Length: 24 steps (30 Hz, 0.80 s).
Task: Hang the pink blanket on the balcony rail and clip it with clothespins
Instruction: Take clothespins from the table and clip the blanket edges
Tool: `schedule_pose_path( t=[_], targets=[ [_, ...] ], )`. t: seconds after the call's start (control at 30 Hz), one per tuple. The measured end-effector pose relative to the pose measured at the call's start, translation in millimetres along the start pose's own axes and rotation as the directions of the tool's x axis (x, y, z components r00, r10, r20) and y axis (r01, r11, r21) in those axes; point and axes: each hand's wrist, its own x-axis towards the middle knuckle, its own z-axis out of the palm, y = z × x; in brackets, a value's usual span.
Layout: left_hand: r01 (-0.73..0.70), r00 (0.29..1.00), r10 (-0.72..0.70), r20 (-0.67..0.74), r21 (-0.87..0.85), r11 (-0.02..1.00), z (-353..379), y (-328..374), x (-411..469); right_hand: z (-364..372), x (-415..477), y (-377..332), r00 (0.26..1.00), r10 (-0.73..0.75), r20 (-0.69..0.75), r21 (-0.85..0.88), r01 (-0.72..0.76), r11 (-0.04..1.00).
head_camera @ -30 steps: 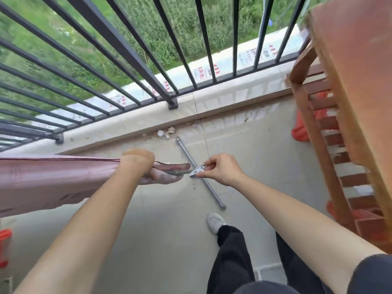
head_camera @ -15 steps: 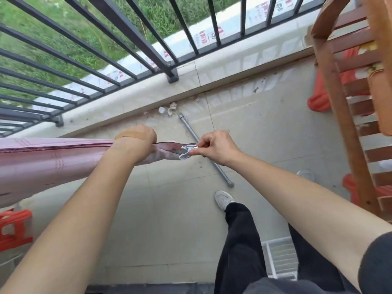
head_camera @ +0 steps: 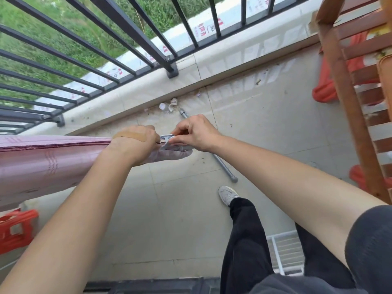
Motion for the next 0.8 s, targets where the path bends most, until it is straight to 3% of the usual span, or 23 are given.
schedule_pose_path(
  t=[0.17, 0.3, 0.47, 0.6, 0.67, 0.8],
  targets=[
    [0.09, 0.995, -0.092, -0.049, -0.029, 0.995, 1.6, 3.1, 1.8, 13.7, -5.0, 1.0, 0.998, -0.058, 0.032, -0.015, 0.059, 0.998],
    [0.084, 0.995, -0.084, -0.06, -0.006, 0.996, 3.4, -0.1, 5.4, 24.2, -5.6, 0.7, 1.0, -0.012, -0.018, 0.058, 0.014, 0.998],
    [0.108, 0.993, -0.11, -0.03, -0.073, 0.991, 6.5, -5.7, 8.2, 19.1, -11.1, 3.7, 0.999, 0.025, 0.028, -0.021, -0.025, 0.999],
    [0.131, 0.99, -0.135, -0.049, -0.074, 0.989, 0.2, -1.6, 5.3, -2.0, -23.1, 16.0, 0.996, 0.075, -0.045, -0.054, -0.078, 0.995],
    [0.143, 0.969, -0.174, -0.174, -0.178, 0.974, -3.7, 3.0, 2.6, -22.4, -32.4, 27.4, 0.988, 0.114, -0.104, -0.116, -0.126, 0.985],
    [0.054, 0.79, -0.279, -0.546, -0.391, 0.919, -5.8, 27.4, 10.1, -75.2, -65.5, 59.3, 0.951, 0.152, -0.268, -0.23, -0.217, 0.949]
  ],
)
